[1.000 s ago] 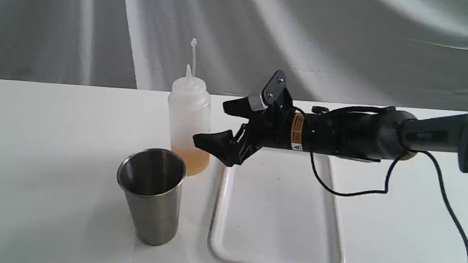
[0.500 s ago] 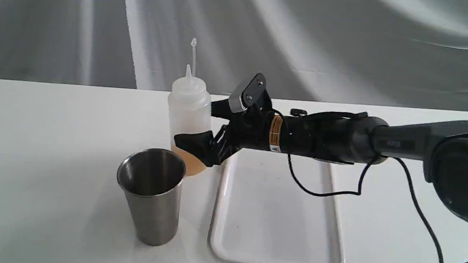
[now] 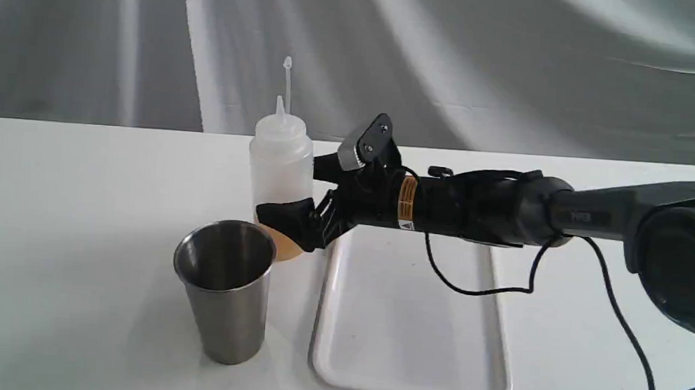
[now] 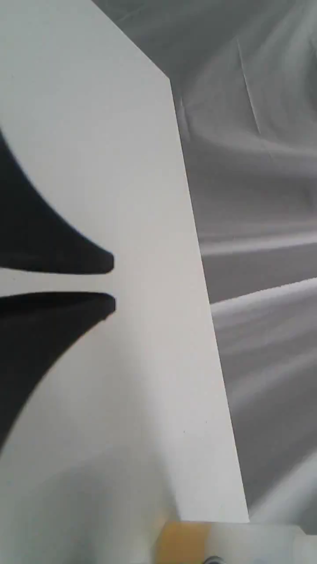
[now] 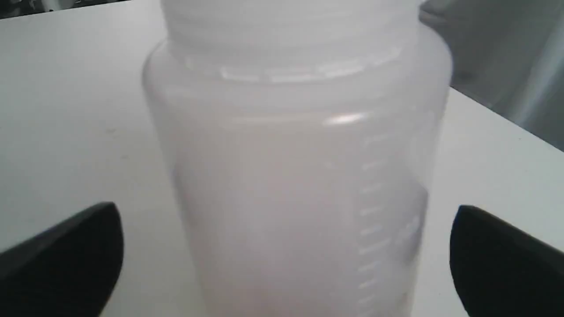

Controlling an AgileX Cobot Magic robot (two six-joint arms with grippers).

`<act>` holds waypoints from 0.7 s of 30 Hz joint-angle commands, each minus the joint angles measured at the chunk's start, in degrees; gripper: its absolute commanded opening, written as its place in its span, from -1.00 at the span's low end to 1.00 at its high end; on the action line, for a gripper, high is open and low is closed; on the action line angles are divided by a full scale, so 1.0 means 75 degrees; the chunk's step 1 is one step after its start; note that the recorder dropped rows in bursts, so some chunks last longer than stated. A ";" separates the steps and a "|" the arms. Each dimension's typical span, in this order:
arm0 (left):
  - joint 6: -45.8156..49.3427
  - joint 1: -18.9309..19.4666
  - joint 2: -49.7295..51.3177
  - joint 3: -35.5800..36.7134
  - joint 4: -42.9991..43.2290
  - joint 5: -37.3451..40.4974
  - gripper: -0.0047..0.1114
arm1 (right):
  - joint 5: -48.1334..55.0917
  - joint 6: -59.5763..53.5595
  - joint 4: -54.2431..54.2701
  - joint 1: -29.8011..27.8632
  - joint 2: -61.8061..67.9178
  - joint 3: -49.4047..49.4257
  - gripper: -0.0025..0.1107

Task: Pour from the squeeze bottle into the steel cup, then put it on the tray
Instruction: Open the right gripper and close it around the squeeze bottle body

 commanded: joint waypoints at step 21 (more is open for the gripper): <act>-0.0056 0.0019 -0.0020 0.0034 -0.0003 -0.0095 -0.78 | 0.0074 -0.0370 0.0675 0.0258 0.0231 -0.0044 0.90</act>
